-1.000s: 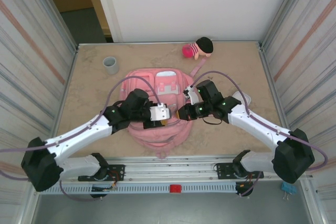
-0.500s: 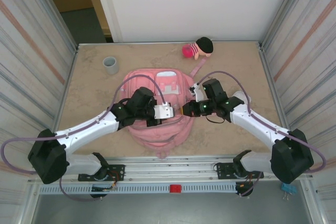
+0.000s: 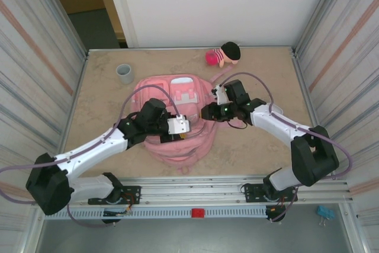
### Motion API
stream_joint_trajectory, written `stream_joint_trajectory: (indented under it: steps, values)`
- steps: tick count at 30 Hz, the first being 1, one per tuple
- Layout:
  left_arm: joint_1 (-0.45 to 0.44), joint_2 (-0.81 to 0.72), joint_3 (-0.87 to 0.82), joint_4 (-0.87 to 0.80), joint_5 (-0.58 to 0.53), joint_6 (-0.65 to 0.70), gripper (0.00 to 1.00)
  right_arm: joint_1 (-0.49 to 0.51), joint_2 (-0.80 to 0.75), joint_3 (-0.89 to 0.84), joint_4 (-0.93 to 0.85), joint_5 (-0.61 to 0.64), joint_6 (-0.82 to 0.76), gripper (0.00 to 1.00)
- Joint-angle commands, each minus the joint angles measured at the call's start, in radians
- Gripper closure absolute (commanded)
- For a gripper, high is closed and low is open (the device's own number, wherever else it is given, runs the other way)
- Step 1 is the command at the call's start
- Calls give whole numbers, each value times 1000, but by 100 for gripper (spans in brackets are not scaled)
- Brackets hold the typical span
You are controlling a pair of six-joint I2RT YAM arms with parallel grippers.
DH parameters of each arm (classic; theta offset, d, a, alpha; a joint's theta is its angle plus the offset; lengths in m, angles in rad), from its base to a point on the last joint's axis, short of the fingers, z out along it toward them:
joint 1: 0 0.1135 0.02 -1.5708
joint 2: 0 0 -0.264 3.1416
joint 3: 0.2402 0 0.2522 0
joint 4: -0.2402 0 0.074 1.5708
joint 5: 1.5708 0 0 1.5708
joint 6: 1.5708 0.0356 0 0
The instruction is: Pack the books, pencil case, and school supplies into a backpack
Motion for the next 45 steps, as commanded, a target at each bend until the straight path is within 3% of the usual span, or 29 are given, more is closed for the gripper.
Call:
stream_joint_trajectory:
  steps: [1,5,10,13,17,24,31,41,45]
  values:
    - [19,-68,54,-38,-91,-212,25,-8,-34,126,-121,143,-7,37]
    - [140,-79,218,-206,-237,-546,9,24,-65,259,-272,250,-60,18]
    - [307,-121,288,-358,-230,-821,6,51,-41,354,-369,304,-73,1]
    - [345,-159,243,-389,-237,-934,6,75,-16,337,-379,329,-78,1]
    - [352,-172,122,-379,-221,-1059,7,120,39,265,-318,268,-66,0]
    - [353,-100,-99,-271,-242,-1152,16,172,193,139,-221,329,-2,10]
    - [345,37,-228,-91,-270,-1188,37,165,264,-23,-82,364,104,26]
    - [223,256,-67,55,-311,-1210,38,13,181,-133,-51,356,103,28]
    - [195,296,48,16,-322,-1187,34,-34,126,-96,-110,362,36,20]
